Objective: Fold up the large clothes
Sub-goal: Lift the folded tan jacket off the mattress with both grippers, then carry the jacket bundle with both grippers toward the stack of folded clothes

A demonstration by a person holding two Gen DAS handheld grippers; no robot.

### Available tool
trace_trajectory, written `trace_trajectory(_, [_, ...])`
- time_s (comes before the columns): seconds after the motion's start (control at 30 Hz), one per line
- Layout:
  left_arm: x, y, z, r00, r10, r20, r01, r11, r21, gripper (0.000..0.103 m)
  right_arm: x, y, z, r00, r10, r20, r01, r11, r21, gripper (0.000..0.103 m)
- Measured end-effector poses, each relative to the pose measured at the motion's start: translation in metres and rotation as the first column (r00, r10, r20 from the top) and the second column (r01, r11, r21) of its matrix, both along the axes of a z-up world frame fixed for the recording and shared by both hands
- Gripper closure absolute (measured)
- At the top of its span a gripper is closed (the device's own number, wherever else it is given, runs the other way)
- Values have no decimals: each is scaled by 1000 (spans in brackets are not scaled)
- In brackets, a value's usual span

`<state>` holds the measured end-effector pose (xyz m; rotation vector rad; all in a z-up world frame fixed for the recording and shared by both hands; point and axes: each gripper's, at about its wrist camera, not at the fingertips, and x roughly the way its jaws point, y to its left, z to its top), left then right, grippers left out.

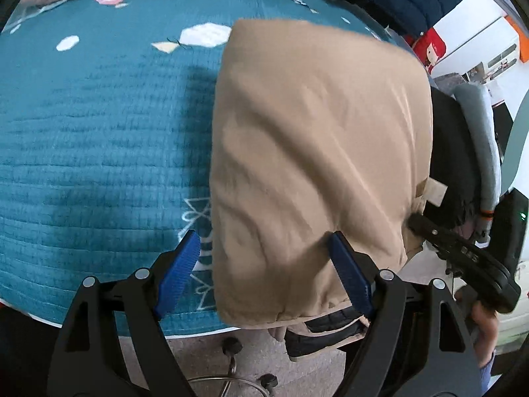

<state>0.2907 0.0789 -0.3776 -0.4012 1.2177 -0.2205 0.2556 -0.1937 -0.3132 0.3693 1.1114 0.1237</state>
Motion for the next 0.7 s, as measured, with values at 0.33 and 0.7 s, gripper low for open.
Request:
trace_trajectory(0.33, [1, -1, -3, 1000, 2, -6, -2, 1000, 8, 22, 5, -40, -44, 982, -114, -153, 146, 966, 213, 35])
trace_trajectory(0.7, [3, -2, -4, 1000, 6, -18, -6, 1000, 6, 22, 9, -65, -98, 947, -99, -304, 254, 813, 524, 25])
